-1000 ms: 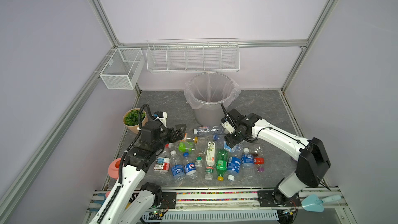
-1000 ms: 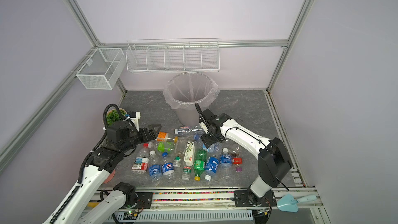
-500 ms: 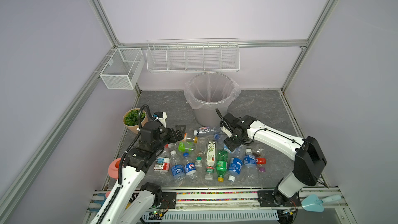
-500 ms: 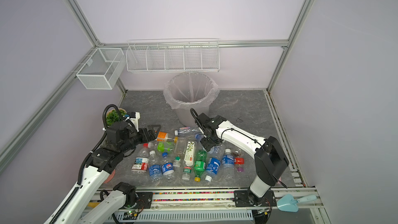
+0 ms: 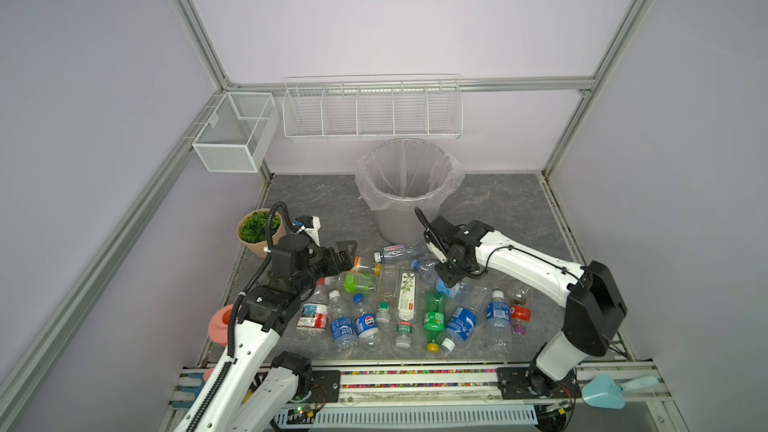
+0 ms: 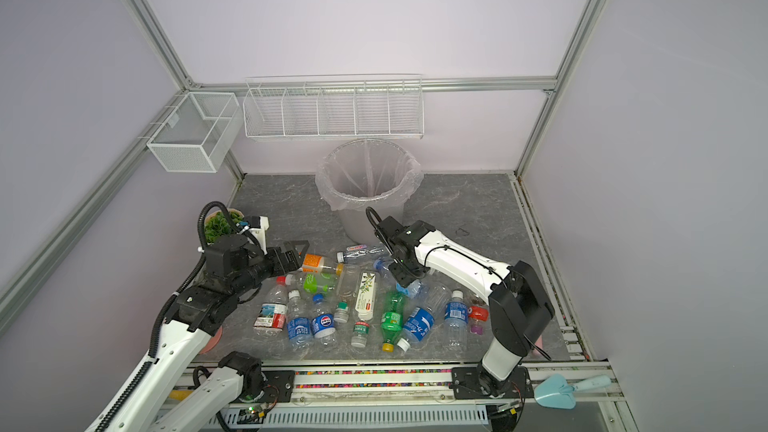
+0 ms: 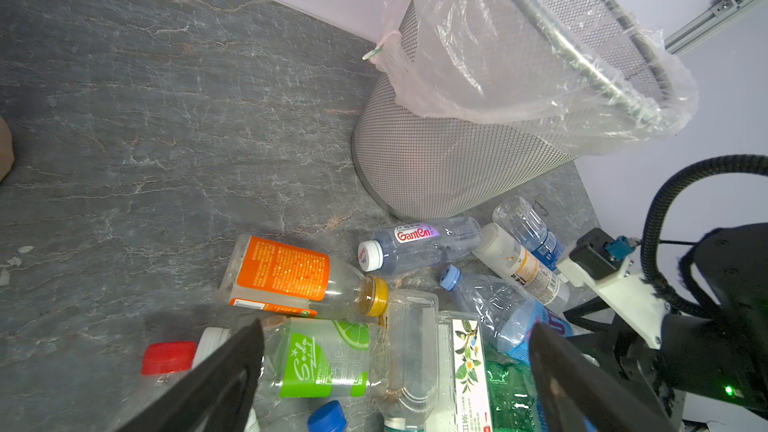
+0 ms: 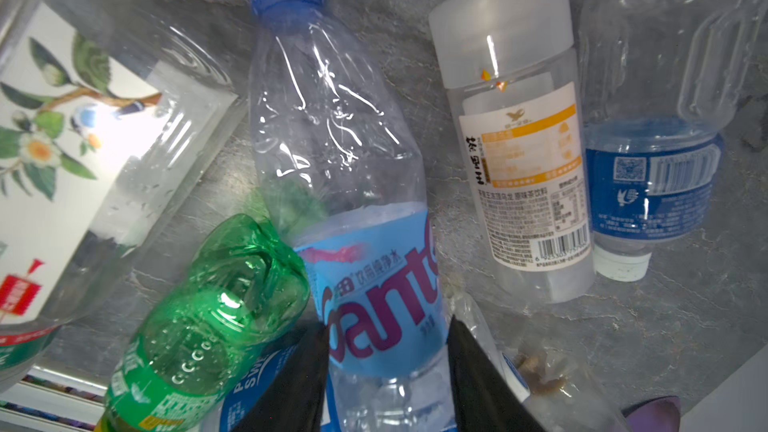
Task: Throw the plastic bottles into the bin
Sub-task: 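Lower the right gripper onto the clear Ganten bottle and close on it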
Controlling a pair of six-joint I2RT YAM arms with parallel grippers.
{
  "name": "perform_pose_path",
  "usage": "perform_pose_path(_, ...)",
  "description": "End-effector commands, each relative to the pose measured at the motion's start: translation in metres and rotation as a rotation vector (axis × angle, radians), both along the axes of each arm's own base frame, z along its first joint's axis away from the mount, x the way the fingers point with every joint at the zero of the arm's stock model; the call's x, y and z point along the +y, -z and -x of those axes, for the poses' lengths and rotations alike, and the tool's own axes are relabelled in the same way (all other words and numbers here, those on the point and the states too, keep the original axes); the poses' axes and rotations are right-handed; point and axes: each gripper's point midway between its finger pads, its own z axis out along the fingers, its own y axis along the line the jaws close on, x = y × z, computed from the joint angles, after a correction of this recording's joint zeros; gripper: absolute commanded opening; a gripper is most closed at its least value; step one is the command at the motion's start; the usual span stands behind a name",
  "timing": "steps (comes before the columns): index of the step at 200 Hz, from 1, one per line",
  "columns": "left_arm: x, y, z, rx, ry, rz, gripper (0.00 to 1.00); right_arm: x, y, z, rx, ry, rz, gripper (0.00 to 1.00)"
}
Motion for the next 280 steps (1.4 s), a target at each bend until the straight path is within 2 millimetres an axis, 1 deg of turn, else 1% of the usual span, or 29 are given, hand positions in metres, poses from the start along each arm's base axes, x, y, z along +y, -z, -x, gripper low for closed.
perform_pose_path(1, 0.004, -0.003, 0.007, -0.013, -0.004, -0.016, 0.99, 0.001, -0.006, 0.0, -0.019, -0.006, -0.004, 0.53)
perform_pose_path(22, 0.005, -0.004, 0.008, -0.017, -0.005, -0.015, 0.99, 0.0, -0.004, -0.002, -0.03, -0.011, -0.011, 0.67)
perform_pose_path(29, 0.005, -0.004, 0.008, -0.019, -0.003, -0.015, 0.99, 0.0, -0.002, -0.003, -0.033, -0.012, -0.013, 0.7)
perform_pose_path(47, 0.005, -0.004, 0.008, -0.018, -0.005, -0.018, 0.99, -0.003, 0.0, -0.007, -0.031, -0.006, -0.014, 0.73)
perform_pose_path(76, 0.006, -0.005, 0.009, -0.021, -0.004, -0.023, 0.99, -0.015, 0.001, -0.015, -0.026, 0.023, -0.012, 0.78)
perform_pose_path(89, 0.006, -0.005, 0.01, -0.021, -0.005, -0.024, 0.99, -0.019, 0.001, -0.017, -0.016, 0.032, -0.023, 0.82)
perform_pose_path(103, 0.007, -0.005, 0.01, -0.02, -0.006, -0.023, 0.99, -0.018, 0.002, -0.014, 0.004, 0.026, -0.045, 0.86)
perform_pose_path(106, 0.007, -0.005, 0.01, -0.021, -0.006, -0.023, 0.99, -0.012, 0.001, -0.018, -0.009, 0.02, -0.071, 0.87)
perform_pose_path(113, 0.007, -0.004, 0.01, -0.021, -0.005, -0.022, 0.99, -0.009, 0.002, -0.016, 0.002, 0.013, -0.086, 0.88)
perform_pose_path(135, 0.006, -0.004, 0.009, -0.019, -0.006, -0.021, 0.99, -0.006, 0.011, -0.009, 0.04, 0.005, -0.098, 0.89)
perform_pose_path(168, 0.006, -0.006, 0.009, -0.022, -0.006, -0.024, 0.99, -0.004, 0.027, -0.003, 0.078, 0.003, -0.095, 0.86)
perform_pose_path(215, 0.007, -0.005, 0.008, -0.023, -0.01, -0.029, 0.99, -0.004, 0.044, -0.008, 0.081, 0.004, -0.059, 0.85)
perform_pose_path(254, 0.007, -0.007, 0.007, -0.028, -0.007, -0.03, 0.99, -0.005, 0.059, -0.013, 0.07, -0.007, -0.024, 0.89)
perform_pose_path(280, 0.006, -0.007, 0.007, -0.027, -0.005, -0.032, 0.99, -0.006, 0.068, -0.014, 0.078, -0.004, -0.002, 0.89)
